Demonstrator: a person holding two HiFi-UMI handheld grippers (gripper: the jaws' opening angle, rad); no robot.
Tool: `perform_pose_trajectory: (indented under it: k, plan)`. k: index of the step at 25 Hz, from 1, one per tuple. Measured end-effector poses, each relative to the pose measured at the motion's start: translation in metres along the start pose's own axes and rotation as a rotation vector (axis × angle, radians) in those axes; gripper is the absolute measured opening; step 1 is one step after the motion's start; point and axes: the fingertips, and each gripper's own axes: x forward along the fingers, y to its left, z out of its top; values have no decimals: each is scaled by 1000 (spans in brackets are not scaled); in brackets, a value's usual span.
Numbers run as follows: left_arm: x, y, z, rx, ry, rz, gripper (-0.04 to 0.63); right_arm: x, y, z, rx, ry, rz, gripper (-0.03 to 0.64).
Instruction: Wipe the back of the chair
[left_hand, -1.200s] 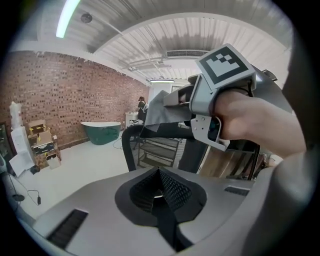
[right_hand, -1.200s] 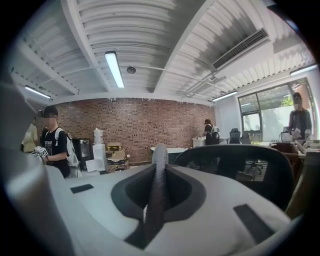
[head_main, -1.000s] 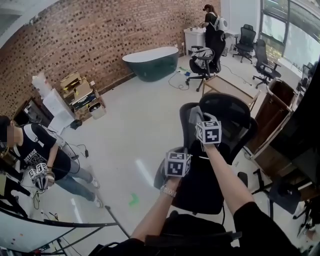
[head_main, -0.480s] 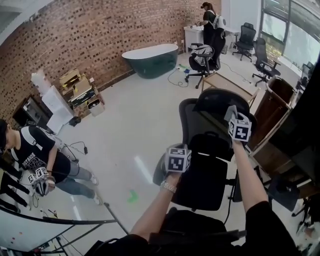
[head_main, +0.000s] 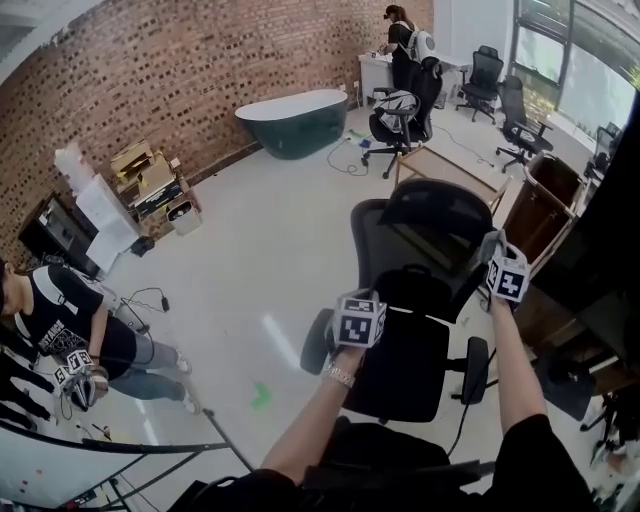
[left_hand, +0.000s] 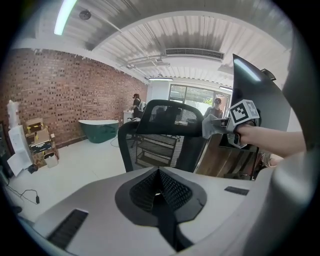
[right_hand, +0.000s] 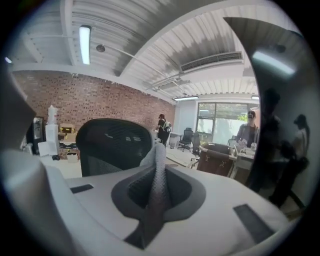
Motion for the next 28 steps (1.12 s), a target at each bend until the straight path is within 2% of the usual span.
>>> perform_pose_trajectory:
  k: [2,4,10,13,15,19,28]
  plan:
    - [-1,7,0,-8,-1,14,-8,-6,27,5,-57,-23,35,27]
    - [-4,15,2,-15,-6,31,-8,-9,74,14,-75,-57,113,28]
    - [-19,37,3,-32,-16,74,-8,11,260,12,-159,-95,427,28]
    - [-30,59,-2,-43,-20,123,-8,30,344,-5,-243,-70,533,28]
    - [-37,74,-5,-45,-17,156,-8,39,383,-15,-275,-53,579,28]
    - [-43,97,-6,-66,-26,198,-8,57,408,-23,-233,-16,596,28]
    - [-45,107,-6,-48,-9,206,-8,77,387,-9,-179,-21,536,28]
